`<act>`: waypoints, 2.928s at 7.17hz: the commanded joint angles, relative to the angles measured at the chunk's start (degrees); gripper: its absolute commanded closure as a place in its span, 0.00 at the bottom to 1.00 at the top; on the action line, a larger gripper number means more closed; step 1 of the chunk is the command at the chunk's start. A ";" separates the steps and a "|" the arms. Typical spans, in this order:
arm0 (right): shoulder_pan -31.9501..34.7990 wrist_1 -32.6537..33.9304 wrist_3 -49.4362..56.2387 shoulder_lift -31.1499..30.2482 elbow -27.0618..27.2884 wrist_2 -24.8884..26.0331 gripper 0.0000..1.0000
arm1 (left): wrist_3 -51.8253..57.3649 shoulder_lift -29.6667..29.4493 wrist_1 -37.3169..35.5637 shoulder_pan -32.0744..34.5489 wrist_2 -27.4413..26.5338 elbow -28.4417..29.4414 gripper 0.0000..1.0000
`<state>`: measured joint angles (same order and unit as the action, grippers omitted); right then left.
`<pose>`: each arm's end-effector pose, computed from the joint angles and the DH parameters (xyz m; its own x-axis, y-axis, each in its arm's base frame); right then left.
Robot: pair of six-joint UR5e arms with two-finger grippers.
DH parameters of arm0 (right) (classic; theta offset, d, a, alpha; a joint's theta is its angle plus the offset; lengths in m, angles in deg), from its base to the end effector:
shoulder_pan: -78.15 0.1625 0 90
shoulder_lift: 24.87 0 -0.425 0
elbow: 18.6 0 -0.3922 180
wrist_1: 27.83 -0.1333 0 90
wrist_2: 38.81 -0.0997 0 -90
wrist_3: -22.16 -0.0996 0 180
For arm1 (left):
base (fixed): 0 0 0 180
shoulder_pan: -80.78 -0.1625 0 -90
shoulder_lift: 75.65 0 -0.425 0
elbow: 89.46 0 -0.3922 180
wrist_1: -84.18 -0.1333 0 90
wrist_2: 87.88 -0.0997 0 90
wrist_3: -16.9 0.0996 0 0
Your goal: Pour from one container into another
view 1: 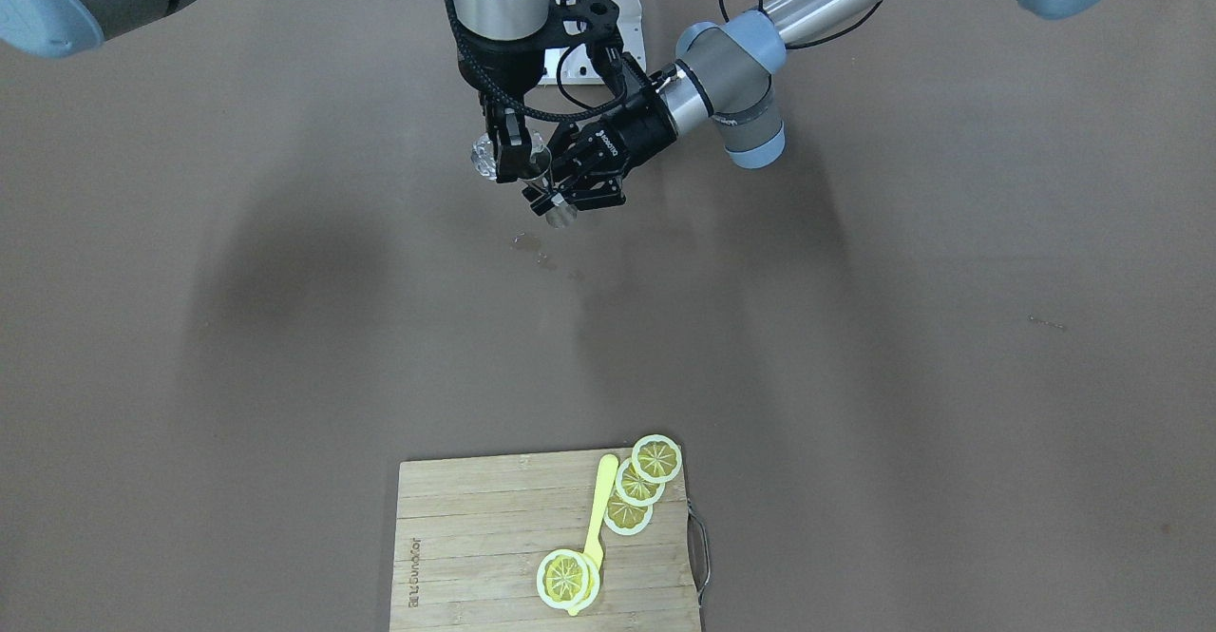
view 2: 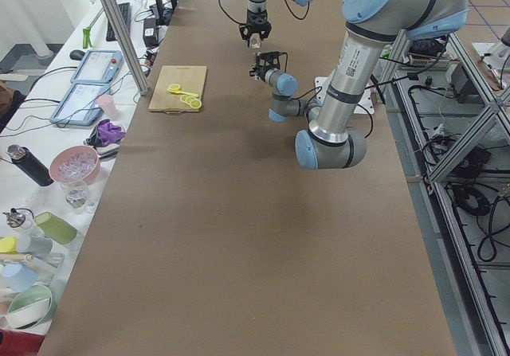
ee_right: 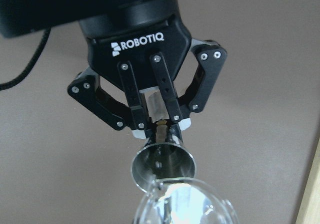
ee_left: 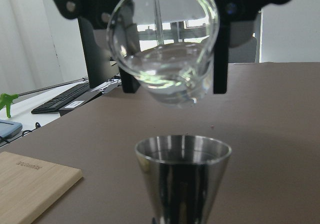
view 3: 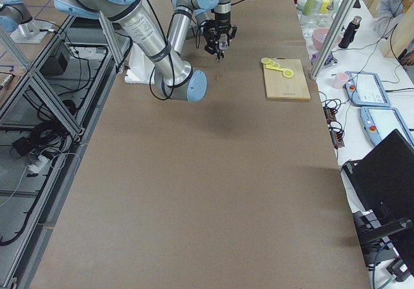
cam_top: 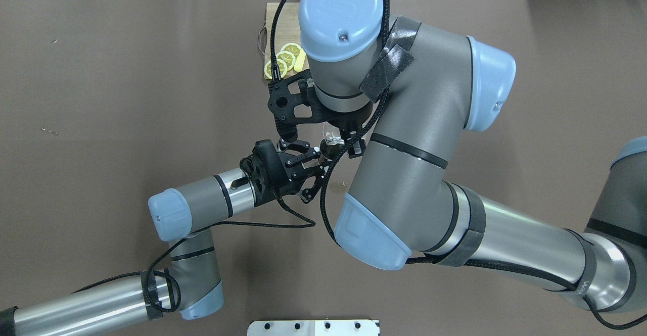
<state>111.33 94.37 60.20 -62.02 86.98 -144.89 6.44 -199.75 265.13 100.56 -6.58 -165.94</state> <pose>-0.4610 -0.4277 0.0727 -0.1098 -0.9760 -0.1882 0.7713 -0.2031 0.6032 0.5713 -0.3631 0.2477 0.3965 0.8904 -0.2235 0.4244 0.0381 0.9047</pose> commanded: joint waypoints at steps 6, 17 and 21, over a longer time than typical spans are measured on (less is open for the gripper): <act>10.66 -8.27 -1.66 -3.69 2.87 -11.58 1.00 | 0.09 0.00 -0.33 0.26 -0.17 0.45 1.00; 35.28 -38.33 0.81 -39.13 7.82 -37.43 1.00 | -0.44 9.82 -9.30 13.01 2.63 -7.98 1.00; 37.92 -47.97 -6.72 -42.10 2.97 -35.27 1.00 | -4.12 18.36 -6.22 13.62 2.55 -10.97 1.00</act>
<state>149.11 50.89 56.93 -102.43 90.76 -182.49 3.66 -182.79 258.75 114.10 -4.01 -176.38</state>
